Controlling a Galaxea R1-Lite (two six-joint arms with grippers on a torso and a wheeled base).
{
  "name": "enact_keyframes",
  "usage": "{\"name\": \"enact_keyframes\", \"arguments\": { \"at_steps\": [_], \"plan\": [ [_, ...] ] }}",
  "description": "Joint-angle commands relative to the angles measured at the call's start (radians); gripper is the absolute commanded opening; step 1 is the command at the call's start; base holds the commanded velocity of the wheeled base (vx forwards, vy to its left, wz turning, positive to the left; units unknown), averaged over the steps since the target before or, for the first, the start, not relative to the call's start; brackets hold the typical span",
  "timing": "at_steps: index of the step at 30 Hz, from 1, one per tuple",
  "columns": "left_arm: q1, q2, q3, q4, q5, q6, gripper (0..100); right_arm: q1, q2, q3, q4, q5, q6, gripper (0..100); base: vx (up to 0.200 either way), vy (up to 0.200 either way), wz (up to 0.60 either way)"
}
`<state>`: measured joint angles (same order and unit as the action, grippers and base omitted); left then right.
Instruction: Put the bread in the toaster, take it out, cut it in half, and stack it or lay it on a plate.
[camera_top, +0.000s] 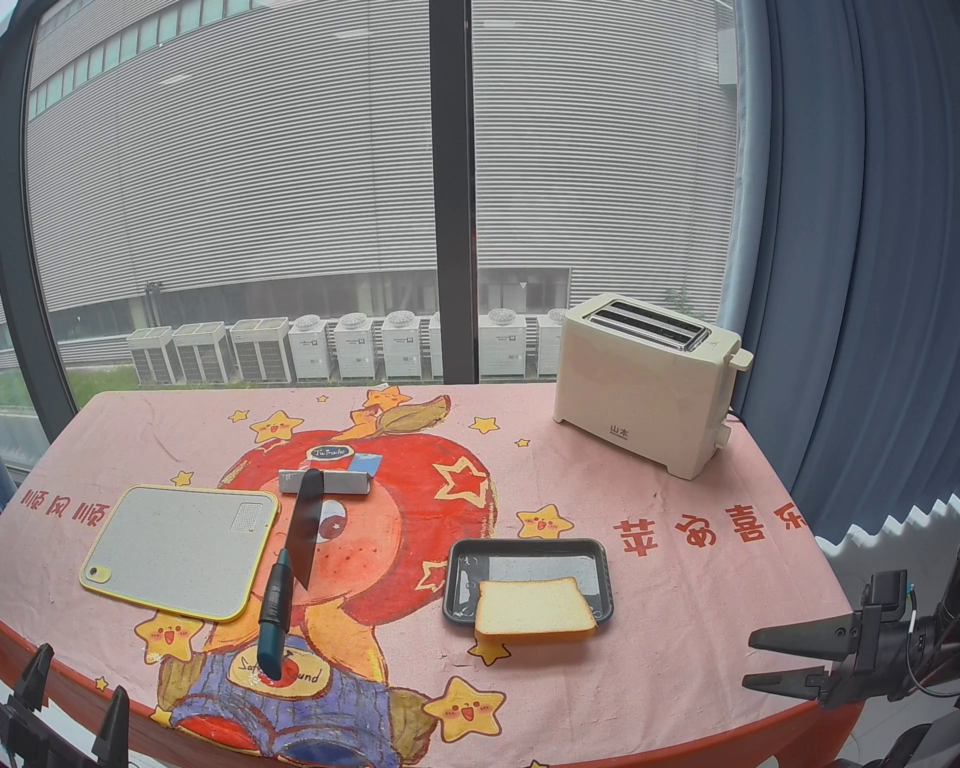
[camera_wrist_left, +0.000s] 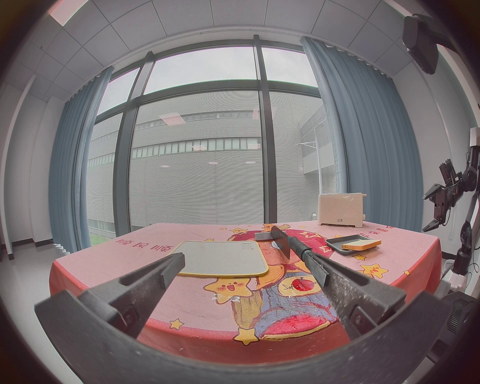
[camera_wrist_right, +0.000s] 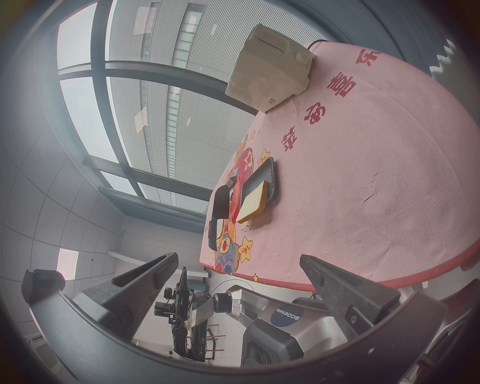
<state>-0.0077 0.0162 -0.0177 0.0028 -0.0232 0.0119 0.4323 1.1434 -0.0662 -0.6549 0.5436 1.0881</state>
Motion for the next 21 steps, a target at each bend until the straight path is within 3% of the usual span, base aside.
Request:
{"name": "enact_keyframes", "arguments": {
  "at_steps": [1,9,14,21],
  "plan": [
    [0.0,-0.016,0.018,0.0,0.0,0.0,100,0.031,0.039,-0.014,0.0,0.001,0.001,100,0.0,0.0,0.0],
    [0.0,-0.016,0.018,0.0,0.0,0.0,100,0.137,0.081,-0.037,0.0,0.001,0.03,100,0.0,0.0,0.0],
    [0.0,-0.016,0.018,0.0,0.0,0.0,100,0.146,0.091,-0.076,0.001,-0.001,0.053,100,0.0,0.0,0.0],
    [0.0,-0.016,0.018,0.0,0.0,0.0,100,0.175,0.157,-0.095,0.0,0.001,0.049,100,0.0,0.0,0.0]
  ]
}}
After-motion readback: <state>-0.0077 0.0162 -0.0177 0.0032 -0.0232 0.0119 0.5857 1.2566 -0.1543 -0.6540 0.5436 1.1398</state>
